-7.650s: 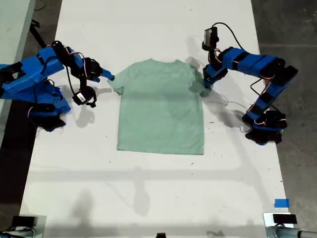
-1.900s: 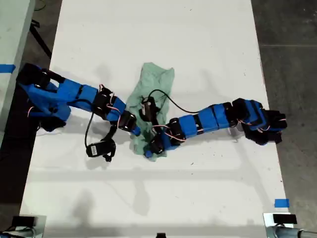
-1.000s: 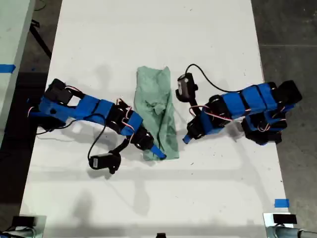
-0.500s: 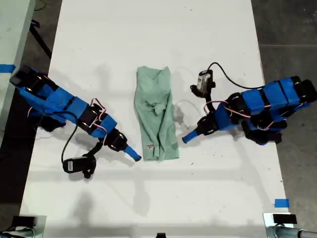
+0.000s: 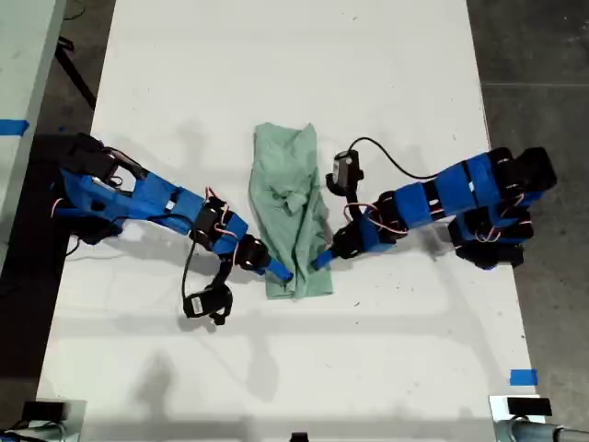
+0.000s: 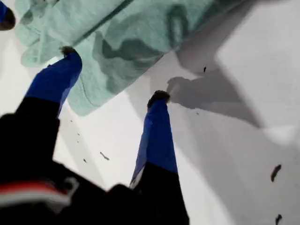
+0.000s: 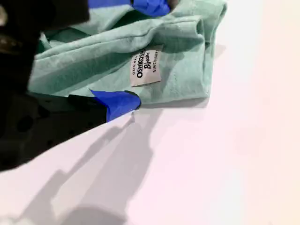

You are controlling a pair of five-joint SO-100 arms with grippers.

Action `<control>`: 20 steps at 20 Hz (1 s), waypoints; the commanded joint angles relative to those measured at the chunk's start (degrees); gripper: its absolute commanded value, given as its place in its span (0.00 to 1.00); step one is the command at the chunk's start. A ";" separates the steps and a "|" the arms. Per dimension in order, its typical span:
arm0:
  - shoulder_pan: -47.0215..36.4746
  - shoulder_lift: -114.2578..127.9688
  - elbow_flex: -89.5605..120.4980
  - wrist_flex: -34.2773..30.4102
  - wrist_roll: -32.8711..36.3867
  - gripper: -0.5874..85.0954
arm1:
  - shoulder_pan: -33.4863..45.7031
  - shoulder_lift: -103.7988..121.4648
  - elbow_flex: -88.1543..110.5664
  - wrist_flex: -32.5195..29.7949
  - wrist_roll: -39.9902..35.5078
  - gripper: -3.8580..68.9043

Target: Fold t-shirt

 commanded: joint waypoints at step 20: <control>10.81 4.39 -15.21 18.19 -11.87 0.03 | -9.32 -17.14 -49.48 25.93 10.28 0.04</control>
